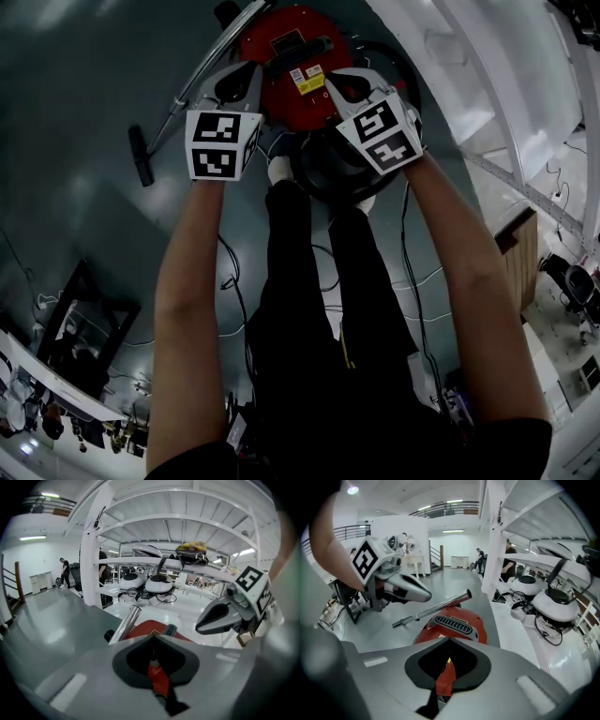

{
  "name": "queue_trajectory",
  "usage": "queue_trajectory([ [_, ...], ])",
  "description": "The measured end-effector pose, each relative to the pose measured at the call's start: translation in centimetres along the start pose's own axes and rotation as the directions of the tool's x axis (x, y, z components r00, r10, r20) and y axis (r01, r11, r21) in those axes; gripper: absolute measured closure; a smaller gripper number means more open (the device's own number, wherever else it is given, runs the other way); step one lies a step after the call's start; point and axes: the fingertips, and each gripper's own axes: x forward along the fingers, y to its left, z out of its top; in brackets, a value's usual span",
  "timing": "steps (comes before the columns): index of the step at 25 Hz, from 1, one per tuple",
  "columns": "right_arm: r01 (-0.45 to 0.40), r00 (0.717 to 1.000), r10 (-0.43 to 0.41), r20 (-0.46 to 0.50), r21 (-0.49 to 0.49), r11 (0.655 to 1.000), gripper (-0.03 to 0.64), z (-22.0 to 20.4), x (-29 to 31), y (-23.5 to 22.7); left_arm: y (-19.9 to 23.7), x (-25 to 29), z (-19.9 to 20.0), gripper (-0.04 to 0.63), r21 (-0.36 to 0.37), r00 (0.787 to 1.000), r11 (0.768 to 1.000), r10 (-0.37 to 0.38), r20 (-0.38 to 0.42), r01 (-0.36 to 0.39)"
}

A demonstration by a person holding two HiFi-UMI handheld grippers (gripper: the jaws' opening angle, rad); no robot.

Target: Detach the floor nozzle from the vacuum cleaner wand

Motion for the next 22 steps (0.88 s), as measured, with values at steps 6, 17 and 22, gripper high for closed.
queue_trajectory([
  [6,0.064,0.995,-0.077,0.067,0.174,0.983,0.619,-1.4,-3.7,-0.9,-6.1,-1.9,-2.1,0.584,-0.087,1.000,0.996,-0.013,-0.009,0.012],
  [17,0.096,0.986,-0.143,0.083,0.413,0.906,0.620,-8.2,-9.4,-0.4,-13.5,-2.9,-4.3,0.584,-0.207,0.999,0.978,-0.019,-0.032,0.012],
  [22,0.096,0.982,-0.163,0.091,0.500,0.861,0.620,-10.6,-11.9,0.0,-15.3,-3.2,-4.6,0.584,-0.200,0.996,0.979,0.021,-0.087,-0.038],
])
